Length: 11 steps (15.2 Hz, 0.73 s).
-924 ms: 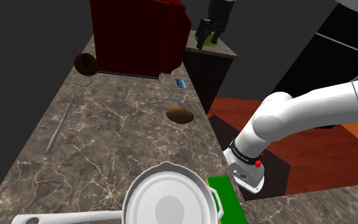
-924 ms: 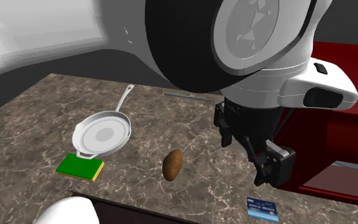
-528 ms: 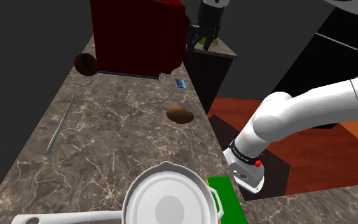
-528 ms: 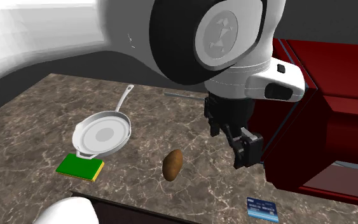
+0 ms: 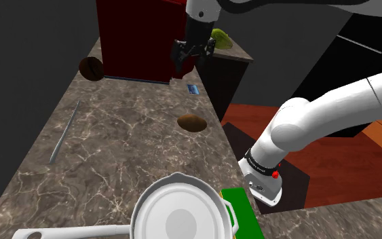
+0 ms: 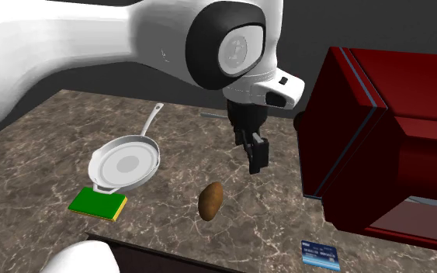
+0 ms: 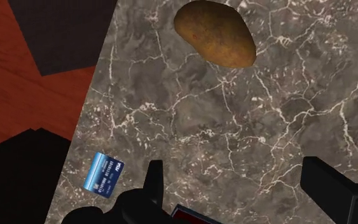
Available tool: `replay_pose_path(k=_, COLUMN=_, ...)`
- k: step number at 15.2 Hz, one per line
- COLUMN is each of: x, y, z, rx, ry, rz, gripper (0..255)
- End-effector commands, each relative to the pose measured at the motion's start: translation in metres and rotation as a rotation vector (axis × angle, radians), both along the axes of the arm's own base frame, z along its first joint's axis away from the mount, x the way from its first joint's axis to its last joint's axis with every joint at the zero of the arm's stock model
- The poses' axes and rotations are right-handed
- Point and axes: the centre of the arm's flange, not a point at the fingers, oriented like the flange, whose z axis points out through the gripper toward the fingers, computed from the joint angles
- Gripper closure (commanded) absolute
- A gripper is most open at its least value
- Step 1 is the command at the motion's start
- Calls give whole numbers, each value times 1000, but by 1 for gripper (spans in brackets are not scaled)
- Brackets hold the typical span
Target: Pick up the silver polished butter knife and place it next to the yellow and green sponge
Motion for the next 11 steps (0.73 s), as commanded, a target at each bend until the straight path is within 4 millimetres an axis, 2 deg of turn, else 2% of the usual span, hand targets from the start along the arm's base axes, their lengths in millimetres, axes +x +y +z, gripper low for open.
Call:
replay_pose_path(k=1, x=7, y=23, z=-11, rx=10, ry=4, rz=-33, gripper=0)
replay_pose_path(k=11, x=45, y=136, z=-58, rx=53, ry=24, rz=-182, gripper=0)
